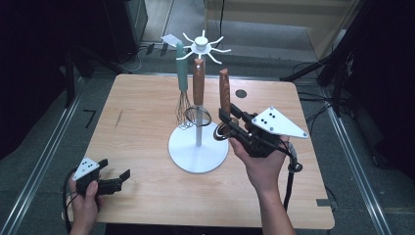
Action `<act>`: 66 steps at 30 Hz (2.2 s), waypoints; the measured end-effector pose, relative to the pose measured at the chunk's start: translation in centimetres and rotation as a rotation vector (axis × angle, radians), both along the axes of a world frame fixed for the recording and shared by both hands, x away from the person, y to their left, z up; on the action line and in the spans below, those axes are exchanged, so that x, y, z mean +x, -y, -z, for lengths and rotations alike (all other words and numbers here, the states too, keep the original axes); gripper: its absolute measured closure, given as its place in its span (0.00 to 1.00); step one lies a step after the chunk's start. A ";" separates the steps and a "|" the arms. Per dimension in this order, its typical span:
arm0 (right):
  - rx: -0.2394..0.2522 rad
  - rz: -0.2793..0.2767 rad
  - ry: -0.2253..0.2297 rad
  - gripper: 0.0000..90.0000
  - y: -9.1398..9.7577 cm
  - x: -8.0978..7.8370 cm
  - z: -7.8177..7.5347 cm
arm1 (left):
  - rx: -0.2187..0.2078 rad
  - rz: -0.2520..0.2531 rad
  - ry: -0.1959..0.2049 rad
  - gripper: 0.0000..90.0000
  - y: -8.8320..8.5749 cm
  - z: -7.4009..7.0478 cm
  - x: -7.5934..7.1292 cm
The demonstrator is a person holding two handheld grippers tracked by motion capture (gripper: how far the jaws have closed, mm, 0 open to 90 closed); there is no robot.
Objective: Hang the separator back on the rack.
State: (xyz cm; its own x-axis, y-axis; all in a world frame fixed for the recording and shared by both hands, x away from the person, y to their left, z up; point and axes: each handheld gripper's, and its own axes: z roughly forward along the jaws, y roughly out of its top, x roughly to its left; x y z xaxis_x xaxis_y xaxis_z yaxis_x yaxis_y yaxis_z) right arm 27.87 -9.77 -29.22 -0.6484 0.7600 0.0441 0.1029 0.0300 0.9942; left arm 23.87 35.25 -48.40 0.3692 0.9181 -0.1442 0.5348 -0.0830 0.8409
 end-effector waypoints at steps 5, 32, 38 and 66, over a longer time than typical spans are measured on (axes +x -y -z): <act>0.005 0.004 0.011 0.78 0.0 -0.1 -0.6 | 0.000 -0.001 0.001 0.02 0.0 0.0 0.0; 0.014 0.005 0.027 0.78 -0.6 0.6 -1.9 | 0.001 -0.003 0.001 0.02 0.0 0.0 0.0; 0.008 -0.002 0.014 0.78 -1.1 1.0 -1.7 | -0.001 -0.002 0.002 0.02 0.0 0.0 0.0; -0.025 0.047 0.007 0.13 -0.1 0.7 0.8 | 0.008 -0.003 -0.003 0.02 0.1 0.0 0.0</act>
State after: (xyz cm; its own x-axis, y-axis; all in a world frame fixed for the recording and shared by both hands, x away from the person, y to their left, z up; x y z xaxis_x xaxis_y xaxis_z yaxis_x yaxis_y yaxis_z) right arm 28.61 -9.69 -30.05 -0.6125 0.7902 0.0203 0.0975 0.0501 0.9940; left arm 23.86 35.18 -48.37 0.3657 0.9205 -0.1376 0.5378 -0.0884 0.8384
